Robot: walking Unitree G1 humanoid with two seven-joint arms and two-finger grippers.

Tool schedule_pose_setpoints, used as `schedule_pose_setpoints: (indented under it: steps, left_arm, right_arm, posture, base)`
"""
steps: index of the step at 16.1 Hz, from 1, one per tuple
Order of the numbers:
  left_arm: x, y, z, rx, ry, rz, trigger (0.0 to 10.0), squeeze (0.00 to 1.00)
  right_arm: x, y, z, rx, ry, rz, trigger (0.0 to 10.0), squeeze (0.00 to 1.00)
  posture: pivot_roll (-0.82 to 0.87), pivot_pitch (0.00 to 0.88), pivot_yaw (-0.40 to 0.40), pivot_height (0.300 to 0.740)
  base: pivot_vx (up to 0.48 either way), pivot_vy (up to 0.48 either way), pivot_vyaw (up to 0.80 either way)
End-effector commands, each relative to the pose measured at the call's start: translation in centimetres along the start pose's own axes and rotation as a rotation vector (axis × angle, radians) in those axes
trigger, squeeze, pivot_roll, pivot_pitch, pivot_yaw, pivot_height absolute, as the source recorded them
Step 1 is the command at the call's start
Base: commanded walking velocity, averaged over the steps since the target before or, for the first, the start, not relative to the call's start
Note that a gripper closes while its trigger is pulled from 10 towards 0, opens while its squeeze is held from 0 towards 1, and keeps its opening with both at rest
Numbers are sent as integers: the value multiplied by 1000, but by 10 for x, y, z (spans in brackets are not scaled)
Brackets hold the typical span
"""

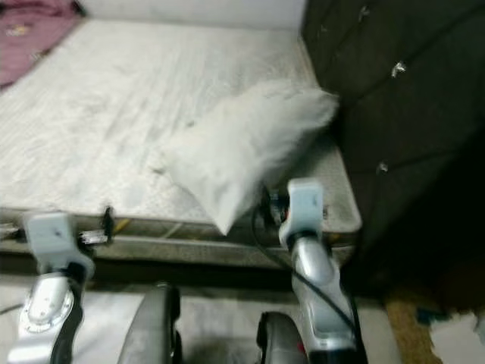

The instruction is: Clean up the room

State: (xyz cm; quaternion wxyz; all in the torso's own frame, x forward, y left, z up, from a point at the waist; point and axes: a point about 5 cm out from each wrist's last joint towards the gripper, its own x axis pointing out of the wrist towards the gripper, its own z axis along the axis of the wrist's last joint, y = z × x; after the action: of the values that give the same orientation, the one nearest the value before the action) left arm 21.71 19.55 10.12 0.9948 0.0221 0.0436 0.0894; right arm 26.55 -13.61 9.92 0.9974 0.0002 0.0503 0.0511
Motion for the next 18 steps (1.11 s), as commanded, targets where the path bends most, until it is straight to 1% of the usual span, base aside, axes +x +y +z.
schedule_pose_setpoints:
  steps: [1,6,12,13,18]
  left_arm:
    - [4,-2,13,4,-54,-6,10000,0]
    - [4,-2,12,-5,-53,-26,10000,0]
    - [4,-4,12,-7,-51,-42,10000,0]
    - [4,-4,12,-7,-51,-43,10000,0]
    - [5,-5,12,-13,-51,-47,10000,0]
  right_arm:
    - [3,2,8,0,-31,10,10000,0]
    - [3,3,7,-1,-28,15,10000,0]
    - [3,5,7,-13,-35,33,10000,0]
    - [3,6,7,-13,-35,35,10000,0]
    - [4,5,7,-8,-33,37,10000,0]
  posture:
    - [63,42,-34,633]
    - [67,34,-33,633]
    - [65,34,-32,633]
    - [66,38,-33,633]
    - [66,41,-34,633]
  base:
    - [0,0,0]
    - [0,0,0]
    - [311,0,0]
    - [352,0,413]
    - [416,0,0]
